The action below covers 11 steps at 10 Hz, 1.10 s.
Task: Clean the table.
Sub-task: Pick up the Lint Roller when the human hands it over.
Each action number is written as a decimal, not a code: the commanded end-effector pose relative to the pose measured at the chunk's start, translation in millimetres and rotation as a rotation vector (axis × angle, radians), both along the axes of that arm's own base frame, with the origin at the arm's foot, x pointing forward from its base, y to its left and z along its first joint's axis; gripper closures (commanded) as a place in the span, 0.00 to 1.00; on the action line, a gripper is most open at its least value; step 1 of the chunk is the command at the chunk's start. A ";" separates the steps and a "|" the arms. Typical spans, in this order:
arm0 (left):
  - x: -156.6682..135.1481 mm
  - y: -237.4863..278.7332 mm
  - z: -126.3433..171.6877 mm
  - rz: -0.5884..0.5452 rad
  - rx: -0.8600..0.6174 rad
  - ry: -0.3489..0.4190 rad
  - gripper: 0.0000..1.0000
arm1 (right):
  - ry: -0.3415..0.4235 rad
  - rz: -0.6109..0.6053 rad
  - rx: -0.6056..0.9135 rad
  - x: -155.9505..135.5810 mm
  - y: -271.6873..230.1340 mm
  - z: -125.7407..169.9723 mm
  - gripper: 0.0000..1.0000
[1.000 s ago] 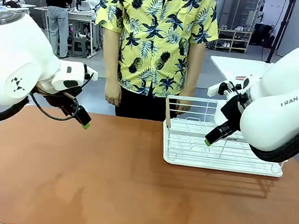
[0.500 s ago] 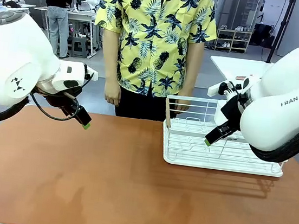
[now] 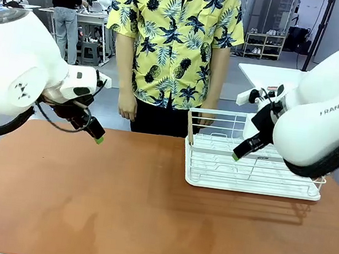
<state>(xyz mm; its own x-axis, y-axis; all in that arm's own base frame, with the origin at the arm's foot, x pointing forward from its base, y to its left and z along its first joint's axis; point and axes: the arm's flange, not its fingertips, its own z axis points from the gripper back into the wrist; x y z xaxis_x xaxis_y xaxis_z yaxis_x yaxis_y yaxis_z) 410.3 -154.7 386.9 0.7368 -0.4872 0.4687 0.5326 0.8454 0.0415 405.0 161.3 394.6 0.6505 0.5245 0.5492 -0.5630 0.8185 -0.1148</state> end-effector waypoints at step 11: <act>-75.6 425.1 97.3 0.615 -1.054 0.212 0.00 | 0.330 -0.384 1.097 7.2 -378.7 77.5 0.00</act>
<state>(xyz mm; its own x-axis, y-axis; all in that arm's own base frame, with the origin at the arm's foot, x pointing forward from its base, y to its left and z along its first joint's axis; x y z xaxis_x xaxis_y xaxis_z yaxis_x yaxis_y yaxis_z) 330.0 265.8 478.0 0.8373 0.4929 0.2364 -0.0734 0.5300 -0.8448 402.1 -225.1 459.6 0.8647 -0.3815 0.3266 -0.1059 0.4972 0.8612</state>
